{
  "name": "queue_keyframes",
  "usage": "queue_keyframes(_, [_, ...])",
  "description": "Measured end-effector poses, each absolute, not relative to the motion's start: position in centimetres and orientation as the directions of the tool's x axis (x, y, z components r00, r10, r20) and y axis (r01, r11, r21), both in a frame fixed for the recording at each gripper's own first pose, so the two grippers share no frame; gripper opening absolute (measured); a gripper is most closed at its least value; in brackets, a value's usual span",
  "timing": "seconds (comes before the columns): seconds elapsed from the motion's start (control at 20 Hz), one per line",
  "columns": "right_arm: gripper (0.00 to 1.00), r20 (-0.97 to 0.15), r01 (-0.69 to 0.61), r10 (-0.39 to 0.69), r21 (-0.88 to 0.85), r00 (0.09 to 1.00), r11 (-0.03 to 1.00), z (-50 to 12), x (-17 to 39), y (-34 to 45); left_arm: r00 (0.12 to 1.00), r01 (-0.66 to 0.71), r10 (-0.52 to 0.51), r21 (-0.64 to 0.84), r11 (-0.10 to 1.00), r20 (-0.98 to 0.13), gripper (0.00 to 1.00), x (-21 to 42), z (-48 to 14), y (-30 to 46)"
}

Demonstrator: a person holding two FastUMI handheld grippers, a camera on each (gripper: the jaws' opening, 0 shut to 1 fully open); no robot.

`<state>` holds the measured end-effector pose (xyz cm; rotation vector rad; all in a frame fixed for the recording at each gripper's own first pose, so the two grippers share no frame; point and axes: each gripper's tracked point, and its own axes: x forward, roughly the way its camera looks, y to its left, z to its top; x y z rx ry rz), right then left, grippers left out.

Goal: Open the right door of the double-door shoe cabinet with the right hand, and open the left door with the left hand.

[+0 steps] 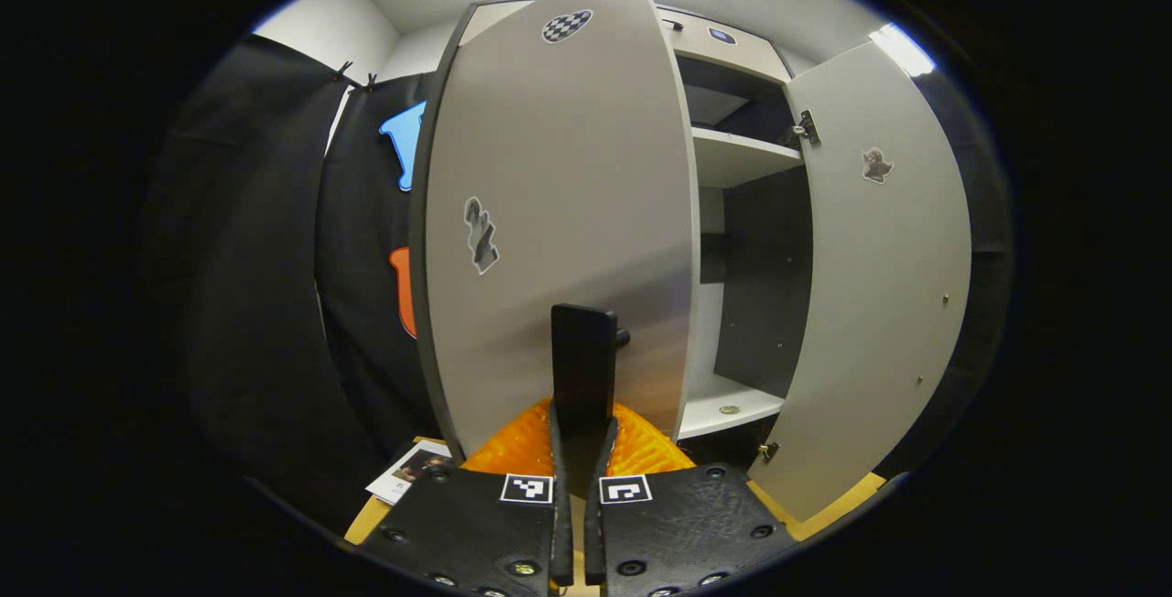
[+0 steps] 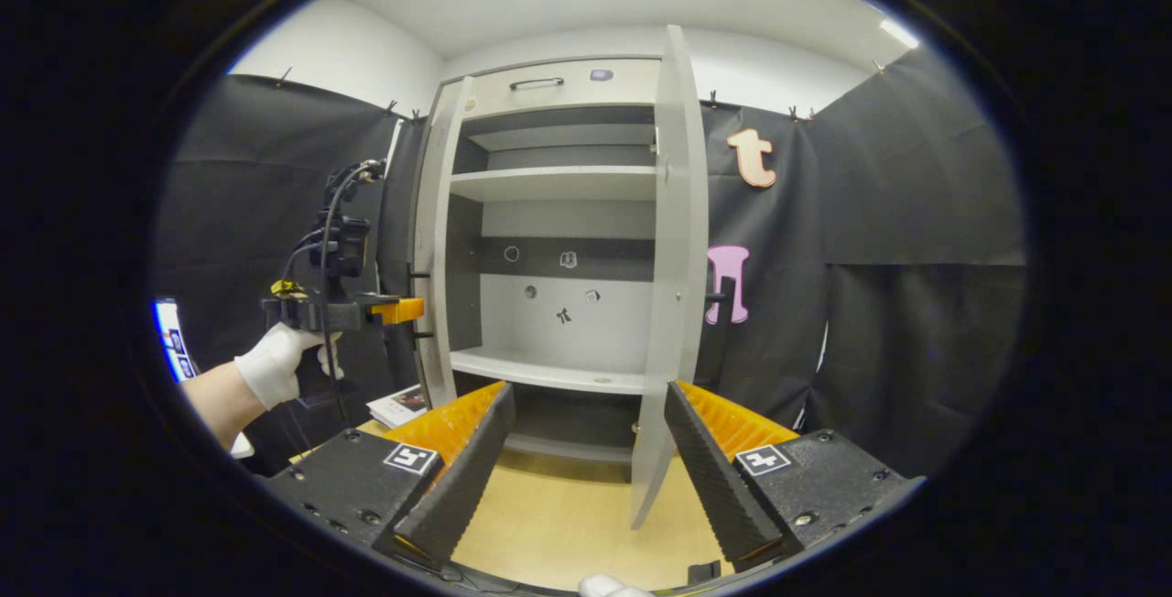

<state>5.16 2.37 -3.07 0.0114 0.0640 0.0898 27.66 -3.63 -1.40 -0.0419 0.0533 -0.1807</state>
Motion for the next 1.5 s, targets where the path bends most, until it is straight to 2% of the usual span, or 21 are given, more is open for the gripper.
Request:
queue_keyframes(0.7, [1.0,-0.08,-0.158,0.158,0.011,0.984,0.987,-3.3,4.7,7.7,0.994,0.098,-0.1,-0.033,0.995,-0.035,0.0,24.9,-2.0,5.0])
queue_keyframes(0.75, [1.0,-0.083,-0.162,0.163,0.015,0.983,0.987,-3.4,4.7,7.9,0.995,0.093,-0.094,-0.037,0.995,-0.032,0.09,24.6,-2.0,5.7])
queue_keyframes(0.8, [1.0,-0.085,-0.167,0.167,0.015,0.982,0.986,-3.3,4.8,8.1,0.996,0.085,-0.087,-0.041,0.995,-0.03,0.0,24.6,-2.0,6.4])
queue_keyframes(1.05, [1.0,-0.084,-0.176,0.176,0.012,0.981,0.984,-3.1,5.0,8.5,0.999,0.025,-0.026,-0.032,0.999,-0.034,0.0,24.4,-2.7,11.0])
queue_keyframes(1.1, [1.0,-0.085,-0.18,0.18,0.012,0.98,0.984,-3.3,5.0,8.6,0.999,0.019,-0.021,-0.039,0.999,-0.033,0.1,24.5,-2.8,11.8])
queue_keyframes(1.15, [1.0,-0.084,-0.183,0.183,0.012,0.979,0.983,-3.2,5.0,8.6,0.999,0.037,-0.039,-0.063,0.997,-0.03,0.0,24.6,-2.8,11.9])
queue_keyframes(1.5, [1.0,-0.078,-0.185,0.185,0.005,0.98,0.983,-2.8,4.8,8.6,0.995,0.096,-0.097,-0.042,0.994,-0.028,0.0,24.9,-2.7,12.5])
